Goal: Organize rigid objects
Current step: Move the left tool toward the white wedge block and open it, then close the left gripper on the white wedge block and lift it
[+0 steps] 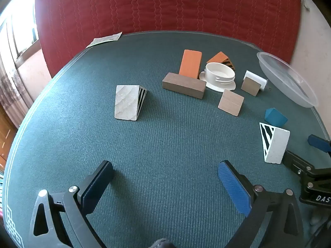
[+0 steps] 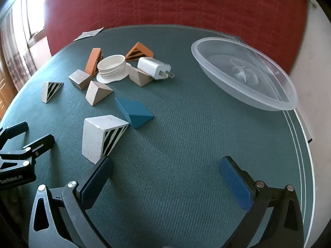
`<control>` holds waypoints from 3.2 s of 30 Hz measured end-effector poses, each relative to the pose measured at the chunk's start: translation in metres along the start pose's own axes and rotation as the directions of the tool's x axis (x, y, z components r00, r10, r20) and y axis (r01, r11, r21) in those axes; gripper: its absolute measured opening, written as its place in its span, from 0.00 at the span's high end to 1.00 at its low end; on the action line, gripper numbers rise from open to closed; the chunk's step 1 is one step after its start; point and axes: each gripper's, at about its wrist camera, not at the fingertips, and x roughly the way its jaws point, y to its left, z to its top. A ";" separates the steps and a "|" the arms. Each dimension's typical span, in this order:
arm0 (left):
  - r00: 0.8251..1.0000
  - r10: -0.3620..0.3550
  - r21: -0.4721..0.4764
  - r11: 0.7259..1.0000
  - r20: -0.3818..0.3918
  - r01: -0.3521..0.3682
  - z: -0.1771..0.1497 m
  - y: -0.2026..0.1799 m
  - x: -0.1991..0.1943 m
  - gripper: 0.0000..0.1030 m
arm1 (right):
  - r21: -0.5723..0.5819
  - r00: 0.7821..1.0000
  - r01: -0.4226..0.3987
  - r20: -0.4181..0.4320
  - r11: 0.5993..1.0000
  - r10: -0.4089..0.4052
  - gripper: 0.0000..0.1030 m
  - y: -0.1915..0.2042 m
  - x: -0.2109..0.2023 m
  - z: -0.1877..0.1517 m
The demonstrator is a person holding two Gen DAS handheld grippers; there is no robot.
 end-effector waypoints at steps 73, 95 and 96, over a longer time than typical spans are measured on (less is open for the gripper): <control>0.998 0.014 -0.119 0.993 0.068 -0.006 0.057 0.059 0.031 0.65 | 0.050 0.996 -0.077 0.053 0.996 0.074 0.06 -0.009 -0.009 -0.002; 0.996 -0.015 -0.128 0.991 0.083 0.025 0.052 0.067 0.022 0.68 | 0.051 0.999 -0.010 0.035 0.999 0.008 0.07 -0.009 -0.010 -0.004; 0.996 -0.016 -0.127 0.992 0.083 0.026 0.051 0.066 0.021 0.68 | 0.051 0.999 -0.005 0.034 0.999 0.003 0.07 -0.008 -0.010 -0.005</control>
